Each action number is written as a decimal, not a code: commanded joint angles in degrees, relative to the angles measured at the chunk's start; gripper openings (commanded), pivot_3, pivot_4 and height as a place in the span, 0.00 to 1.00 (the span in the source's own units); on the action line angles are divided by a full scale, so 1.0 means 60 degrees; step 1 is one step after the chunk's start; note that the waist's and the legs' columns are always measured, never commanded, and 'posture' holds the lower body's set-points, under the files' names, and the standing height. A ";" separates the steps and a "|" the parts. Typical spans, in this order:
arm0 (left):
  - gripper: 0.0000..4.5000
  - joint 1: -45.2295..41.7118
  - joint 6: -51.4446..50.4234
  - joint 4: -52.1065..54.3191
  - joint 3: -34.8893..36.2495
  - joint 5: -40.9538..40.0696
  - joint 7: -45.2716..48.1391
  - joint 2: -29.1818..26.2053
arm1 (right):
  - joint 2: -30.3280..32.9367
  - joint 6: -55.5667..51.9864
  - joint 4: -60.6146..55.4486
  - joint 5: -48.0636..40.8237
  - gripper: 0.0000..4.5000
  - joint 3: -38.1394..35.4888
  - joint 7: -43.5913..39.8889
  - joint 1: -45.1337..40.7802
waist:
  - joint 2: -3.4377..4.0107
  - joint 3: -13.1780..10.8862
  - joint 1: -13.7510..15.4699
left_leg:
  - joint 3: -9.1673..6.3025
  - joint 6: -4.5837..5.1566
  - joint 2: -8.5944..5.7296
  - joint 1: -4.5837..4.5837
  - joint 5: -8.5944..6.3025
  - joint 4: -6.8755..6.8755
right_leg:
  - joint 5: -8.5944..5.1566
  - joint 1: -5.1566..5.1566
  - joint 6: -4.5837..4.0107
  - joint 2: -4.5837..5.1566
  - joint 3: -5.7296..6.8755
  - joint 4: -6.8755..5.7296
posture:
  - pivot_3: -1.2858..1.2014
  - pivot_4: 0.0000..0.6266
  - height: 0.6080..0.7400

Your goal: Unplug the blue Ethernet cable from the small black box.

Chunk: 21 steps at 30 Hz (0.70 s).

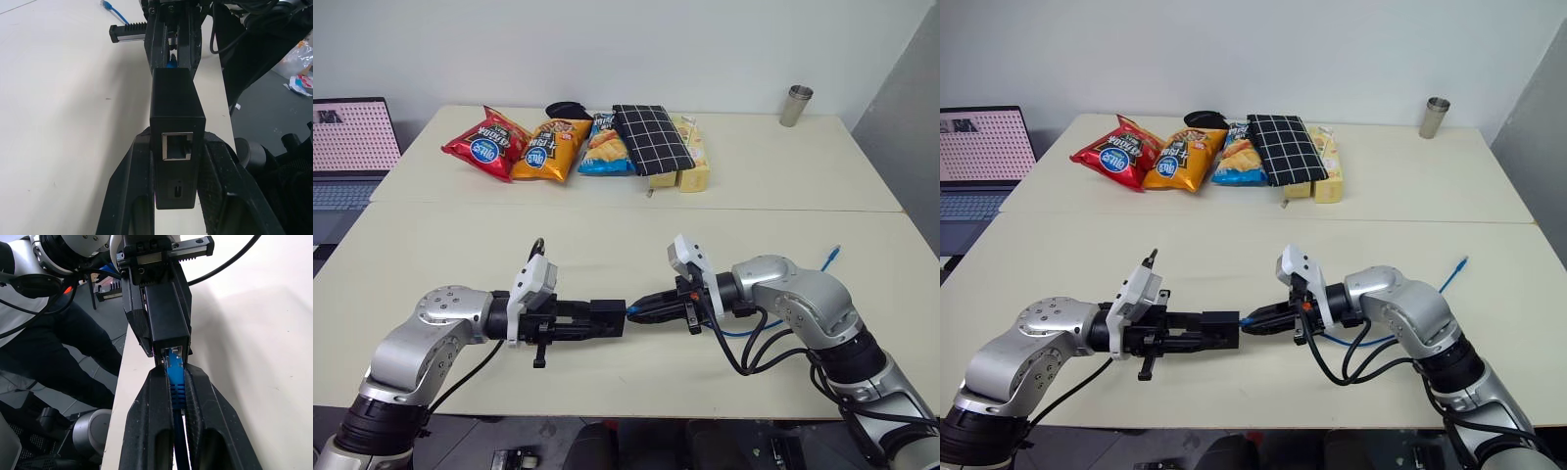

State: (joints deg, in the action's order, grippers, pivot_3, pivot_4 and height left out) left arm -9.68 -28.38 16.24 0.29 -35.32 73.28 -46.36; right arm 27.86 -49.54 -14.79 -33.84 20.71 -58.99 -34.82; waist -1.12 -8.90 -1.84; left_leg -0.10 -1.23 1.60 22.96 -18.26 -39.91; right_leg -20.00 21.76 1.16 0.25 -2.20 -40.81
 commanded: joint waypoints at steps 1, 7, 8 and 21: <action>0.17 0.0079 0.0030 0.0036 0.0122 -0.0044 0.0117 -0.0143 | 0.0379 0.0238 -0.0066 0.0137 0.01 -0.0338 -0.0158 -0.0014 | 0.0000 0.0000 0.0000 | 0.0000 0.0000 0.0000 0.0000 0.0000 0.0000 | 0.0000 0.0000 0.0000 0.0000 0.0000 0.0000 | 0.52 0.24 1.00; 0.17 0.0204 0.0058 -0.0149 0.0388 -0.0109 0.0146 -0.0368 | 0.0691 0.0337 -0.0063 0.0191 0.01 -0.0457 -0.0205 0.0207 | 0.0000 0.0000 0.0001 | 0.0000 0.0013 -0.0001 0.0000 -0.0008 0.0000 | 0.0000 0.0000 0.0000 0.0000 0.0001 0.0002 | 0.52 0.24 1.00; 0.17 0.0226 0.0075 -0.0154 0.0396 -0.0105 0.0158 -0.0396 | 0.0707 0.0343 -0.0065 0.0196 0.01 -0.0480 -0.0205 0.0231 | 0.0000 0.0000 -0.0002 | 0.0000 0.0013 0.0001 0.0000 -0.0007 0.0000 | 0.0000 0.0000 0.0000 0.0000 0.0002 0.0001 | 0.52 0.24 1.00; 0.17 0.0479 -0.0064 -0.0015 0.0773 -0.0131 -0.0768 -0.0077 | 0.0651 0.3476 0.2761 0.3218 0.01 -0.1611 0.2929 0.0277 | 0.0001 -0.0001 0.0016 | 0.0008 0.0002 -0.0004 0.0000 -0.0001 -0.0001 | 0.0000 0.0000 0.0000 0.0001 -0.0007 0.0002 | 0.52 0.24 1.00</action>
State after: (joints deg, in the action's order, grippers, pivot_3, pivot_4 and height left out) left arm -6.85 -28.69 14.84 3.32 -35.53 70.06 -47.37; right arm 32.07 -34.91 -0.83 -19.71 12.01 -45.91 -32.47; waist -1.11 -8.91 -1.74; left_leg -0.02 -1.27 1.59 22.97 -18.24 -39.90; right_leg -20.01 21.77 1.16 0.26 -2.26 -40.79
